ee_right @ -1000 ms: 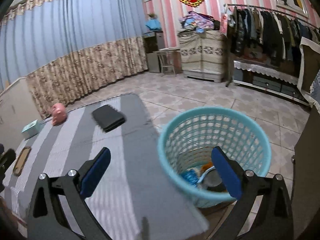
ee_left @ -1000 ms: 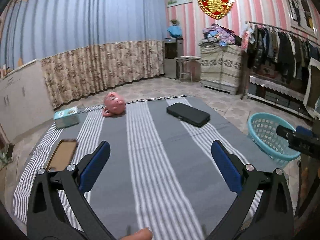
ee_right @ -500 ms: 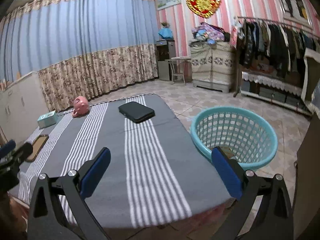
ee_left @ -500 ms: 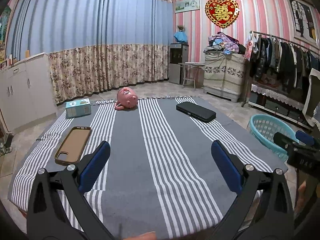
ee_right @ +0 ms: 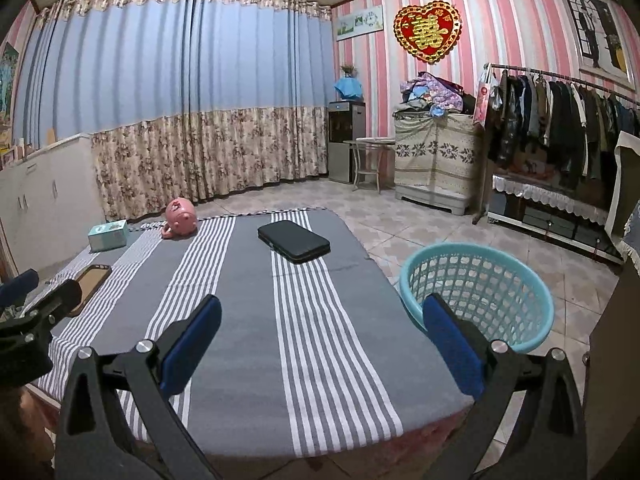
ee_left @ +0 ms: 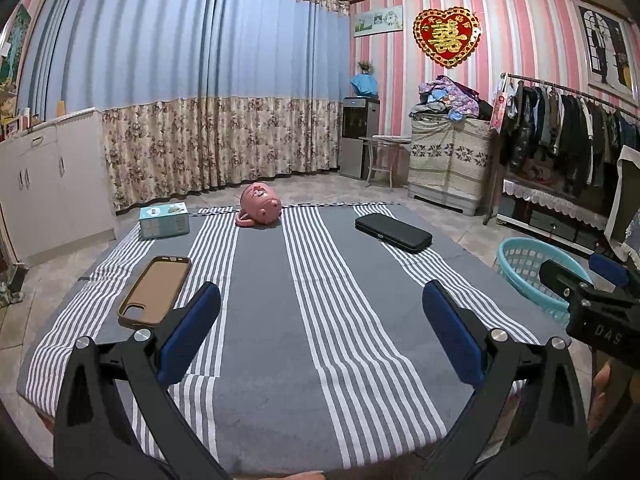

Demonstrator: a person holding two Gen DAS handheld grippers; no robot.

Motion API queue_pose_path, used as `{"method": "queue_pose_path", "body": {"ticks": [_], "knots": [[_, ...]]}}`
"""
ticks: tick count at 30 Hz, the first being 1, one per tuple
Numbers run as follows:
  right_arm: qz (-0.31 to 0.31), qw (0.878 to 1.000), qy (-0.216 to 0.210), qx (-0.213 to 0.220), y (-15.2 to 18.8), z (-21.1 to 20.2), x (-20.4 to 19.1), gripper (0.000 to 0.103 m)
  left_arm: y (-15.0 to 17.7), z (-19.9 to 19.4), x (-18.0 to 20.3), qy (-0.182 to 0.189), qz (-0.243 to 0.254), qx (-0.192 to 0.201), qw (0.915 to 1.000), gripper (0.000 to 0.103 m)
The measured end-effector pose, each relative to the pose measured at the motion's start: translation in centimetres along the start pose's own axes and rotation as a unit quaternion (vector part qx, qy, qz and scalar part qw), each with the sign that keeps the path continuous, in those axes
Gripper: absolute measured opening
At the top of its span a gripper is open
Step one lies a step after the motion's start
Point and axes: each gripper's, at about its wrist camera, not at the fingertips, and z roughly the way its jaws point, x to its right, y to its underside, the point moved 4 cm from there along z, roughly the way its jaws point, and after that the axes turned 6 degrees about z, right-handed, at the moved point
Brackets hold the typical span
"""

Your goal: Collect trash

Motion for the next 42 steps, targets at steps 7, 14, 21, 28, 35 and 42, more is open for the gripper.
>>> {"method": "queue_pose_path", "body": {"ticks": [7,14,21,28,35,42], "knots": [[0.004,1.0,0.001,0.003,-0.12,-0.12,0.06,0.098,-0.37,-0.41,-0.24,-0.005,-0.001,0.005,1.0,0.098],[0.0,1.0,0.0,0.005,-0.14,-0.09,-0.11,0.098,-0.71,-0.43,-0.17,-0.004,0.0,0.005,1.0,0.098],[-0.003,1.0,0.0,0.005,-0.05,0.04,-0.28,0.098,-0.91,-0.36,-0.29,-0.005,0.0,0.006,1.0,0.098],[-0.002,1.0,0.0,0.007,-0.05,0.04,-0.33,0.098,-1.02,-0.31,-0.35,-0.006,0.001,0.008,0.9999,0.098],[-0.002,1.0,0.001,0.007,-0.02,0.04,-0.28,0.098,-0.93,-0.33,-0.3,-0.006,0.001,0.007,1.0,0.098],[-0.003,1.0,0.001,0.007,0.01,0.01,-0.22,0.098,-0.92,-0.32,-0.26,-0.006,0.002,0.009,0.9999,0.098]]}}
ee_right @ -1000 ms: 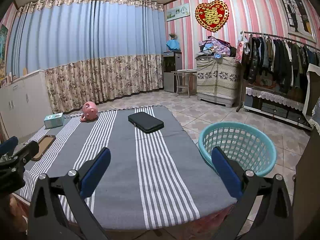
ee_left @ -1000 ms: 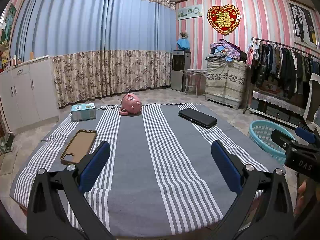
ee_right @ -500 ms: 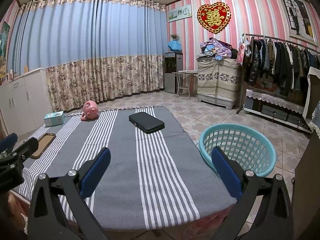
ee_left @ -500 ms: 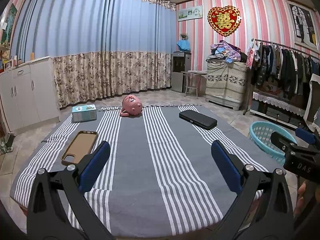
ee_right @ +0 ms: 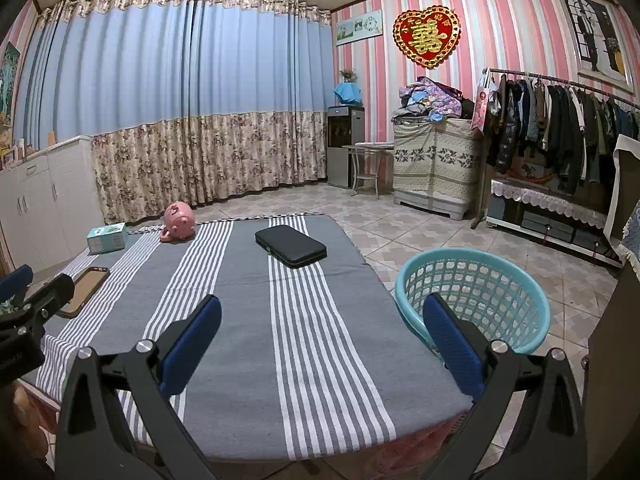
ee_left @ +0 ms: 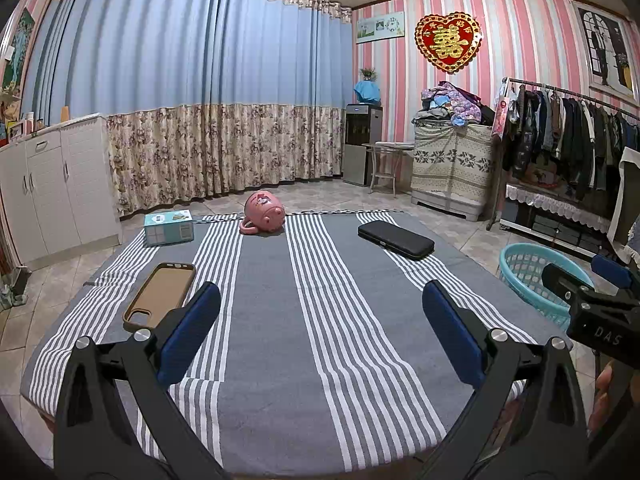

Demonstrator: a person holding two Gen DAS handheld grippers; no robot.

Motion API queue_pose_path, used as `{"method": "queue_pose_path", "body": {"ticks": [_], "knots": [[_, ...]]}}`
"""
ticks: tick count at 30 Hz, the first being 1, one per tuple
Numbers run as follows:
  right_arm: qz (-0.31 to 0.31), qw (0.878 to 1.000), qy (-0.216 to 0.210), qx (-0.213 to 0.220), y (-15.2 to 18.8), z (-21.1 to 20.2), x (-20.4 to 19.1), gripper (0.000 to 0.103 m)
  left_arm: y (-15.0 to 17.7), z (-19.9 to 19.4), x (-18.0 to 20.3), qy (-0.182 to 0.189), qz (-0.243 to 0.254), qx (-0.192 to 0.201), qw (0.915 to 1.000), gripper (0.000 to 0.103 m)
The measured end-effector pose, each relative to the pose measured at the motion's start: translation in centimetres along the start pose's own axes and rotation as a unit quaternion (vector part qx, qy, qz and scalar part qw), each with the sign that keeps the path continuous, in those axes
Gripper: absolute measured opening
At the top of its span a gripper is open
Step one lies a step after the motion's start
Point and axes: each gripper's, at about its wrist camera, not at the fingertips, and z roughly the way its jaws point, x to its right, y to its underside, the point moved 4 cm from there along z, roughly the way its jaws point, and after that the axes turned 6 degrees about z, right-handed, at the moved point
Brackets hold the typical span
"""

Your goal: Collect trash

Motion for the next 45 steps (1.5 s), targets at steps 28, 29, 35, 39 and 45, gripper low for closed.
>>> {"method": "queue_pose_path", "body": {"ticks": [28,29,35,39,45], "knots": [[0.001,1.0,0.0,0.0,-0.22,0.16,0.59,0.098,-0.03,-0.11,0.23,0.0,0.0,0.001,1.0,0.098],[0.001,1.0,0.0,0.0,-0.23,0.17,0.61,0.098,0.01,-0.14,0.24,0.0,0.001,0.001,1.0,0.098],[0.001,1.0,0.001,0.001,-0.26,0.14,0.69,0.098,0.01,-0.11,0.29,-0.001,0.002,0.002,1.0,0.098],[0.001,1.0,0.001,0.001,-0.24,0.18,0.71,0.098,0.06,-0.21,0.41,-0.002,0.001,0.003,1.0,0.098],[0.001,1.0,0.003,0.0,-0.24,0.31,1.03,0.098,-0.34,0.05,-0.09,0.0,0.002,0.007,1.0,0.098]]}}
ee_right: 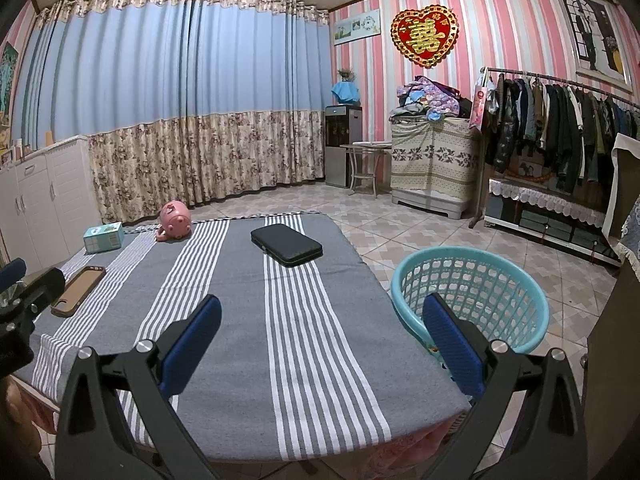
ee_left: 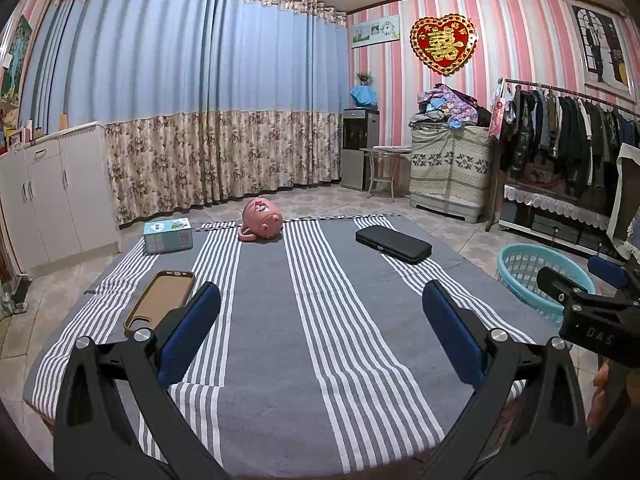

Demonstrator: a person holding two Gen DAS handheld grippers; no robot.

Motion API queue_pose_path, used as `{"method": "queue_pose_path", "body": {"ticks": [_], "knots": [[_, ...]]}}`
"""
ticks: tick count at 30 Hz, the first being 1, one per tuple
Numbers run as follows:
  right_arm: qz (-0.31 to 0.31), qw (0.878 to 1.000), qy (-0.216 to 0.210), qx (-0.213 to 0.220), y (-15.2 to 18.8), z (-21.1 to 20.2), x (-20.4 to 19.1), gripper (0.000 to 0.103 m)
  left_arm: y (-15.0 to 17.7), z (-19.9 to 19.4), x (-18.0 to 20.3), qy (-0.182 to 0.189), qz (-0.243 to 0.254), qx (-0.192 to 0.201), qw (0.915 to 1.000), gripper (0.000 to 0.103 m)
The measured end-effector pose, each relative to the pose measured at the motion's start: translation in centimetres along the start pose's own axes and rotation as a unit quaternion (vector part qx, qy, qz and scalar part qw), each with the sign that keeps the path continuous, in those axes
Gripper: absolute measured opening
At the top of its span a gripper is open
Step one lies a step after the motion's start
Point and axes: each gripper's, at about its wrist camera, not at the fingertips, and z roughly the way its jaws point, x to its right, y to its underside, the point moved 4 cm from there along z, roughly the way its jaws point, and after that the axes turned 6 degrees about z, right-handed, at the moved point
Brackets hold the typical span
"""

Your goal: Collect trash

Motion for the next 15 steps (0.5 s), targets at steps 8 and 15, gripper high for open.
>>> {"method": "queue_pose_path", "body": {"ticks": [8,15], "knots": [[-0.001,1.0,0.001,0.0,0.1,0.2,0.2,0.098,-0.2,0.3,-0.5,-0.003,0.002,0.001,1.0,0.098],[0.0,1.0,0.004,-0.001,0.3,0.3,0.5,0.098,-1.0,1.2,-1.7,-0.004,0.009,0.004,0.9999,0.098]]}}
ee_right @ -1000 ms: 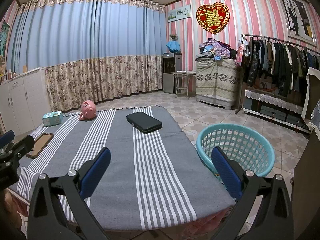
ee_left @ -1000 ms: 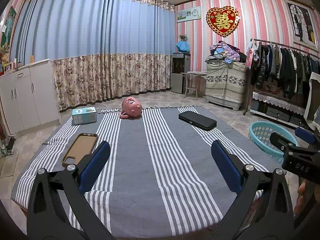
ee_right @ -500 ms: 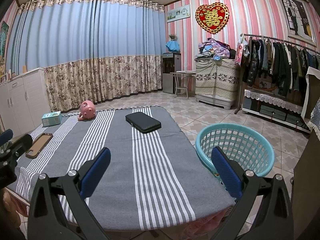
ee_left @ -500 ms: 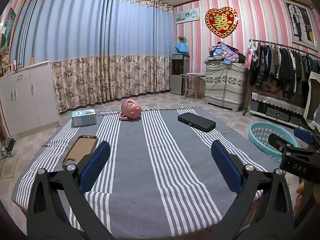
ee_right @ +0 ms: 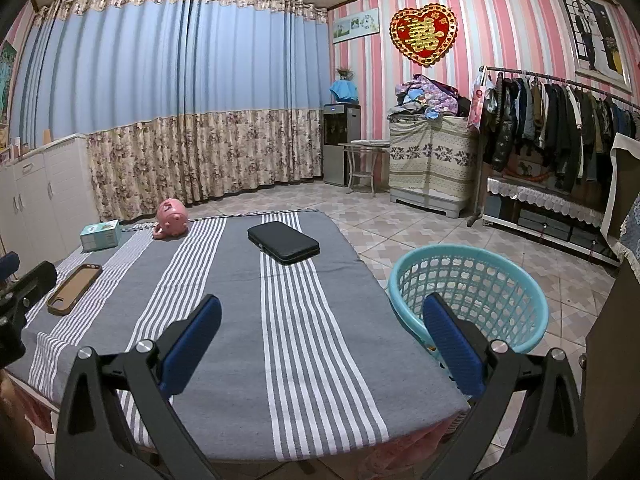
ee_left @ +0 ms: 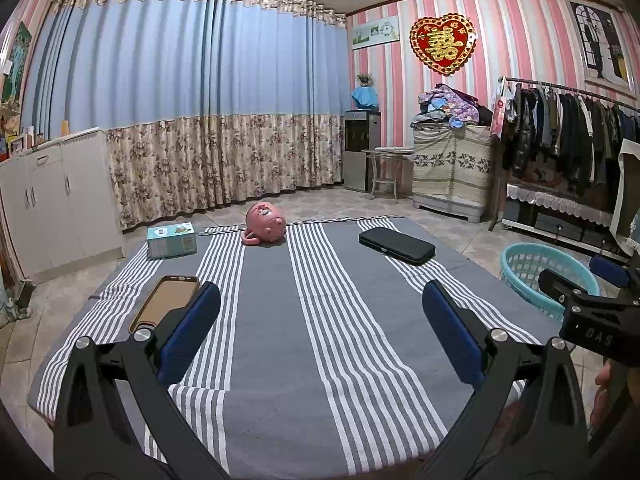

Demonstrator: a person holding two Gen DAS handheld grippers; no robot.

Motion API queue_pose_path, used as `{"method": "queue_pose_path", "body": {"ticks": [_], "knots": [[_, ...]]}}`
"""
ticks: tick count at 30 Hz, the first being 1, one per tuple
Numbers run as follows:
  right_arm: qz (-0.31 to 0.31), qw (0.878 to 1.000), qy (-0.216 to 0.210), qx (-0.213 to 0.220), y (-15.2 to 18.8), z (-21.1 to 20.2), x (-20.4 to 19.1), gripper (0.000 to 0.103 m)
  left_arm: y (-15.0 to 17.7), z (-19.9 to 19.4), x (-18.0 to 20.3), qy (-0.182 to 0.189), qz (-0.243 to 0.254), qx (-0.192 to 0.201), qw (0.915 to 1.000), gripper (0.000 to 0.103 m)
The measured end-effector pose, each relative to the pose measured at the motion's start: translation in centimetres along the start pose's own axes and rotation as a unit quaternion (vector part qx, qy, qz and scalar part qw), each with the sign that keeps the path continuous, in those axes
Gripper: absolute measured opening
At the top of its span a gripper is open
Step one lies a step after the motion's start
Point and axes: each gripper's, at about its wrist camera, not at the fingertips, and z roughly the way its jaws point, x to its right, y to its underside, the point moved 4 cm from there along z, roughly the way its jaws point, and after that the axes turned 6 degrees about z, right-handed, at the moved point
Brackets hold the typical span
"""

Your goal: Collect trash

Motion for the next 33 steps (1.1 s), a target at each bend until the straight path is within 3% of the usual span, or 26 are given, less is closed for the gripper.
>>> {"method": "queue_pose_path", "body": {"ticks": [33], "knots": [[0.0,1.0,0.005,0.001,0.34,0.22,0.42,0.098,0.45,-0.54,0.74,-0.002,0.001,0.002,1.0,0.098]]}}
